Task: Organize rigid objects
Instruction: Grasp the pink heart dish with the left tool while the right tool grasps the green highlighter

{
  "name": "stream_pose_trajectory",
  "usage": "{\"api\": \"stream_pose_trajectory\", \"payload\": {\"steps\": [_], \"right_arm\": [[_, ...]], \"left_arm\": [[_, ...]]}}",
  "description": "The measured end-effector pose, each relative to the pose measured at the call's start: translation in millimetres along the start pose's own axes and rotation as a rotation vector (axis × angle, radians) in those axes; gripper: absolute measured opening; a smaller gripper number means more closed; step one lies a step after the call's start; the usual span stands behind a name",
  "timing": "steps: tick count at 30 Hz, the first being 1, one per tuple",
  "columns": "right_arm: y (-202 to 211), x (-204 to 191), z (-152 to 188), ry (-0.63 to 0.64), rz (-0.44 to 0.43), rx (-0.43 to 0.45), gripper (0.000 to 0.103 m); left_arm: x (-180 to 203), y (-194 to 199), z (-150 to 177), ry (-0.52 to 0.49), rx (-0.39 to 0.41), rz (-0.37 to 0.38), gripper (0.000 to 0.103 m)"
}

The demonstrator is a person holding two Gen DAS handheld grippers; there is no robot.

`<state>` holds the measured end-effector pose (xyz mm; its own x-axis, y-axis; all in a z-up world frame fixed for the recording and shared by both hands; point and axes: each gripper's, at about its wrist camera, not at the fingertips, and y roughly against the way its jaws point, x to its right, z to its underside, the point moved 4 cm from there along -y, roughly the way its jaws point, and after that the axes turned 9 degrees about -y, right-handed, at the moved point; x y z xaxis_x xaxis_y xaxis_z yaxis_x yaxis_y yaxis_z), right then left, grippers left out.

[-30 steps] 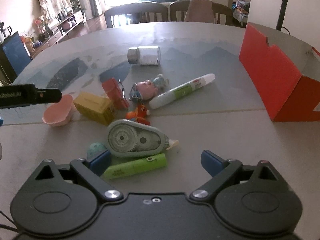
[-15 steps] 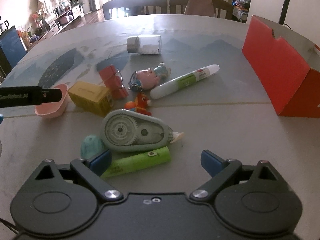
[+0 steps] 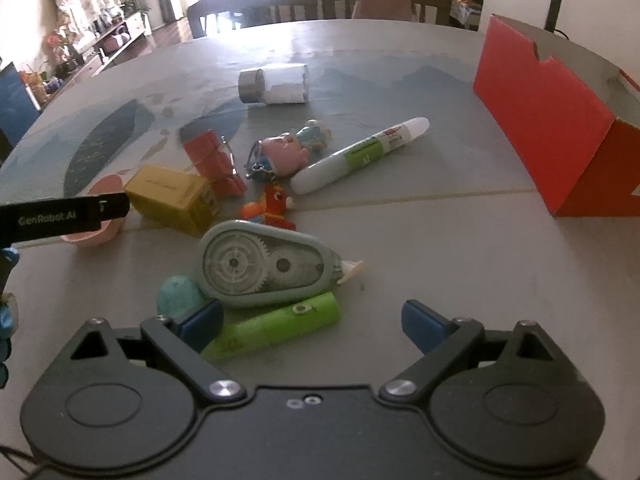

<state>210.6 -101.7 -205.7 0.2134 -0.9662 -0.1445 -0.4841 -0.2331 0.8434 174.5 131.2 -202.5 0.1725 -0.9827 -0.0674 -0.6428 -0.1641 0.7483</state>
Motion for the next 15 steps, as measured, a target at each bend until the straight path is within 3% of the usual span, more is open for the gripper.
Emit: {"api": "stream_pose_trajectory", "payload": {"steps": [11,15], "right_arm": [[3,8,18,0.049,0.031,0.004,0.093],[9,12,24,0.074,0.023,0.010,0.084]], "left_arm": [[-3,-11,3,0.010,-0.009,-0.004,0.100],[-5,-12,6,0.017,-0.005,-0.009,0.100]]}}
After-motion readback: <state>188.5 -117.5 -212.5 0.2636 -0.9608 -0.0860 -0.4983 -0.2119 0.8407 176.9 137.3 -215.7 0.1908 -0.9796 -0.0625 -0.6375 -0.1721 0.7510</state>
